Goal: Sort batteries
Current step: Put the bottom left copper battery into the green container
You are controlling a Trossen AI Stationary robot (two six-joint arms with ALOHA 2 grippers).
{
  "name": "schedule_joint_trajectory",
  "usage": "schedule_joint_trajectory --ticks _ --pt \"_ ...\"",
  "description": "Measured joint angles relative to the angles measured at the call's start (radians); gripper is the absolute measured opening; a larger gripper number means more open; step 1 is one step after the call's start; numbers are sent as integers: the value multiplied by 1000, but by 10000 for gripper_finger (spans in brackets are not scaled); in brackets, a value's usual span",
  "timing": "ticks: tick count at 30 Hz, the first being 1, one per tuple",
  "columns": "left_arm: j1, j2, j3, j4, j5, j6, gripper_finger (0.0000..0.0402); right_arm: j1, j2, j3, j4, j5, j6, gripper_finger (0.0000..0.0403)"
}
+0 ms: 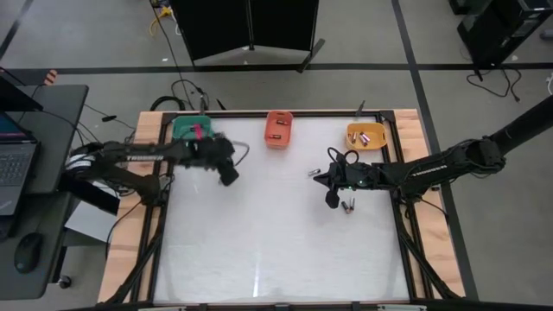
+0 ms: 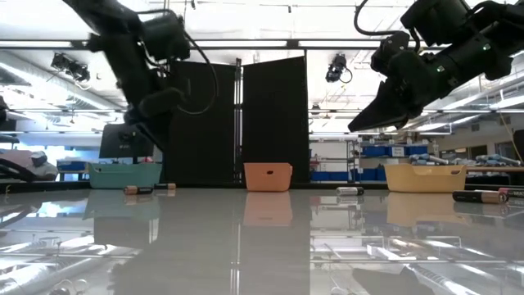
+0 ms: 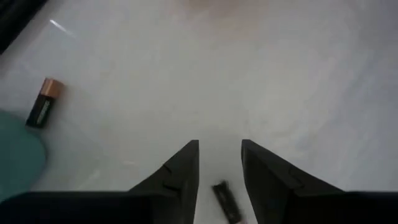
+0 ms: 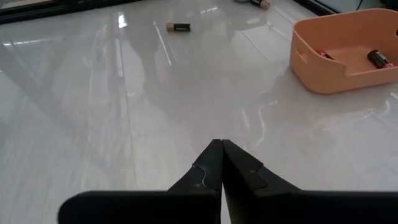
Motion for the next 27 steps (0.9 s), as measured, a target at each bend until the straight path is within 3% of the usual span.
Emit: schedule_joint_trajectory --ticks 5,14,20,27 --pt "214 95 120 -109 149 242 113 -1 0 0 0 0 -2 18" --pt "374 390 413 -299 135 605 112 -1 0 0 -5 0 -9 16" --pt "407 560 564 -459 121 635 119 -1 0 0 -8 0 -10 18" --pt "355 587 593 -644 291 508 156 -1 0 0 -31 0 -5 16"
